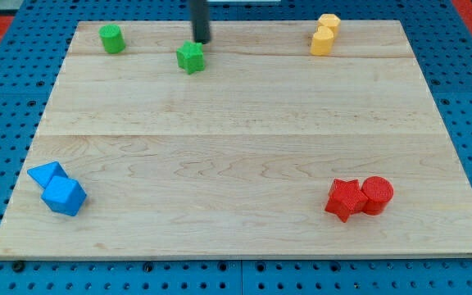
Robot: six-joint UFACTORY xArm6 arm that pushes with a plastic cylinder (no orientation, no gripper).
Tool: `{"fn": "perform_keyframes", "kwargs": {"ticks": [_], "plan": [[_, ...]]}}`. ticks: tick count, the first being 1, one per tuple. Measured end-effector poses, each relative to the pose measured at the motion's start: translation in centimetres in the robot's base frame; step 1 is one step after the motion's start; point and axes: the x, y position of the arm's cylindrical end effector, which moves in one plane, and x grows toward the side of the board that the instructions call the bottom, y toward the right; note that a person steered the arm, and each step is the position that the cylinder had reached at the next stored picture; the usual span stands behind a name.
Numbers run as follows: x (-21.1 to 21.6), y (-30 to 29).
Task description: Push the green star diagonally to the green circle
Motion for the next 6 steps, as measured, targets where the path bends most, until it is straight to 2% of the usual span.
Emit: {"fn": "perform_keyframes", "kwargs": {"ticks": [1,2,4,5,6], "plan": [[2.4,3.4],[6.5,3.2],[6.6,1.7],[5.3,4.2],[5.8,1.8]]}}
